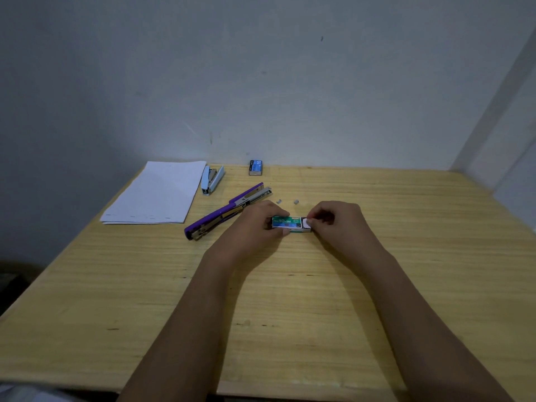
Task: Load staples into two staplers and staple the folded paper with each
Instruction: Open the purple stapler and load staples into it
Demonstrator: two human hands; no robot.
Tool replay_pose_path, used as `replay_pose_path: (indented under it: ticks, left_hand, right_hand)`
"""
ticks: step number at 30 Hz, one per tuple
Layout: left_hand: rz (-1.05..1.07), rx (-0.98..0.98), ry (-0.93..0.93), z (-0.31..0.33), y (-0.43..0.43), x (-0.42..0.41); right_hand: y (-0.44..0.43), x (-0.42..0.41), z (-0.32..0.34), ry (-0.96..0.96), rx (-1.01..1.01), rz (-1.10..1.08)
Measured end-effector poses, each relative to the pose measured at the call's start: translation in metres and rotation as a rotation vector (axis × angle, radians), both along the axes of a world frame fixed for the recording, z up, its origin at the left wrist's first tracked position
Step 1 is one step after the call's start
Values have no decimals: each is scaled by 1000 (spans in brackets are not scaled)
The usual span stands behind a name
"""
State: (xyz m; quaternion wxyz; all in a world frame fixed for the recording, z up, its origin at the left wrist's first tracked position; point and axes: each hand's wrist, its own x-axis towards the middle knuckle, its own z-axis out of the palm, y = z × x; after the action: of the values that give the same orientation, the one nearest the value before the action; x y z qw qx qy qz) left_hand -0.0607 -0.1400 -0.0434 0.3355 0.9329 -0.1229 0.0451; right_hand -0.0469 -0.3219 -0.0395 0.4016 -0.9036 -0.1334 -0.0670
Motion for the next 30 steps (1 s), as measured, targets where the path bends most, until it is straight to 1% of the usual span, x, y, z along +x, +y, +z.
replay_pose_path:
  ticks: [3, 13, 20, 22, 24, 25, 27, 30]
  left_hand:
    - [-10, -12, 3, 0, 0, -1]
    - [-24, -118, 37, 0, 2, -3]
    - [-13, -87, 59, 2, 3, -1]
    - [36, -147, 69, 6, 8, -1]
    - [141, -207, -12, 9, 15, -2]
    - [212, -188, -90, 9, 19, -1]
    - [371, -77, -200, 7, 23, 2]
    - [511, 82, -210, 3, 20, 7]
  right_hand:
    - [3, 0, -1, -18, -15, 22]
    - [6, -2, -1, 51, -25, 145]
    - [10, -3, 0, -8, -75, 144]
    - [7, -4, 2, -12, -28, 113]
    - [1, -4, 5, -26, 66, 29]
    - [-2, -2, 5, -32, 113, -27]
    - [-9, 4, 3, -39, 175, -136]
    - [-16, 14, -1, -44, 156, -255]
